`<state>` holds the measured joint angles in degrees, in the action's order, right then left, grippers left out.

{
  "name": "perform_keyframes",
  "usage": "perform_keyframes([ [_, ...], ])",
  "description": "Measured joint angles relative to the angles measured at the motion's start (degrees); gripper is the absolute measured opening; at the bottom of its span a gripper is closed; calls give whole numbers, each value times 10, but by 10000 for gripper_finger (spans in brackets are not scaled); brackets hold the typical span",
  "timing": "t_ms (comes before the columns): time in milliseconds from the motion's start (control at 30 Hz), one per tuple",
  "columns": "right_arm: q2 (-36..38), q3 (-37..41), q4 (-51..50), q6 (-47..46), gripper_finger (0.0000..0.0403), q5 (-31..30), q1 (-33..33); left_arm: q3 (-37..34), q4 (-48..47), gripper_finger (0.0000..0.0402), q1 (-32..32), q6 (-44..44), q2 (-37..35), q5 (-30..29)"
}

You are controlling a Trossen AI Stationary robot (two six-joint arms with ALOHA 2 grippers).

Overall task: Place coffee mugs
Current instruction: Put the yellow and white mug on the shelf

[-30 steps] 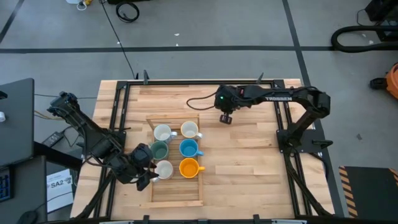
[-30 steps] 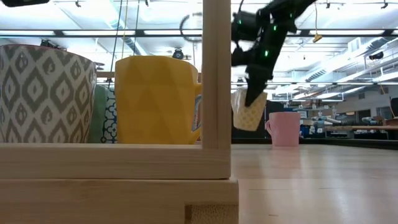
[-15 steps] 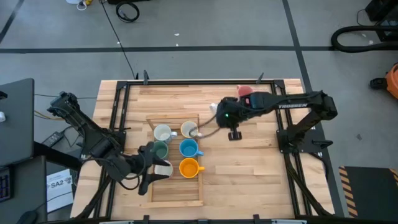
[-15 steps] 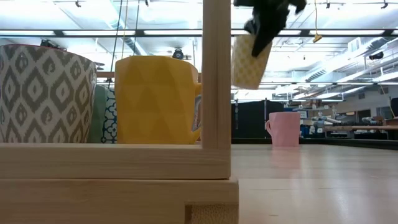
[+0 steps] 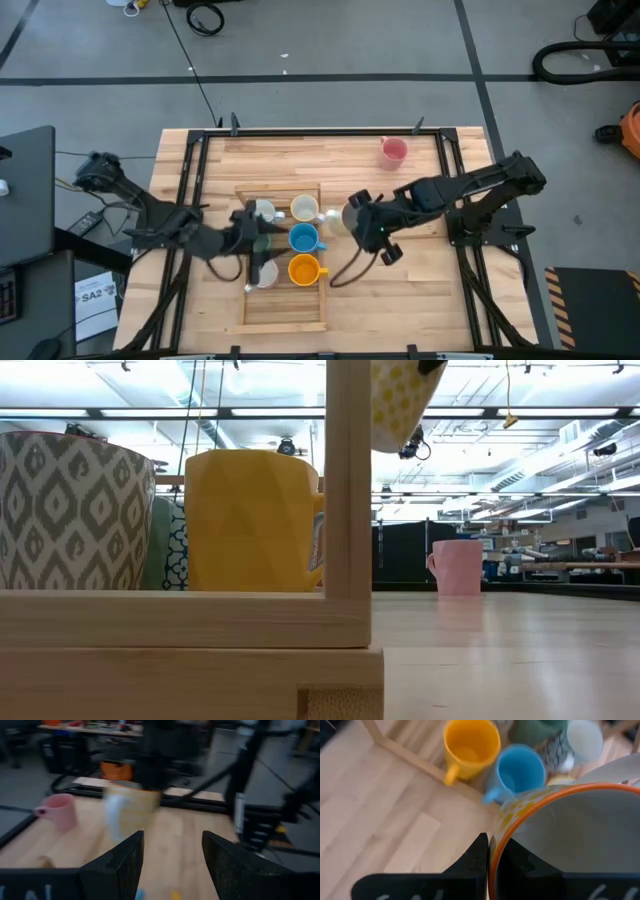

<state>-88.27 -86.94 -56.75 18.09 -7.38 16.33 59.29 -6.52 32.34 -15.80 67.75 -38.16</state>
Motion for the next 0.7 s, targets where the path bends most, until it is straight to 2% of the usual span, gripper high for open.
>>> perform_keyframes([
  [133,0,0,26,1,36,0,22,0,2,206,-52,0,5,7],
  [333,0,0,45,1,36,0,38,0,27,206,-117,13,47,85],
  [533,0,0,44,1,36,1,40,0,85,206,-148,71,85,115],
  [700,0,0,44,1,36,24,40,0,154,206,-162,119,102,164],
])
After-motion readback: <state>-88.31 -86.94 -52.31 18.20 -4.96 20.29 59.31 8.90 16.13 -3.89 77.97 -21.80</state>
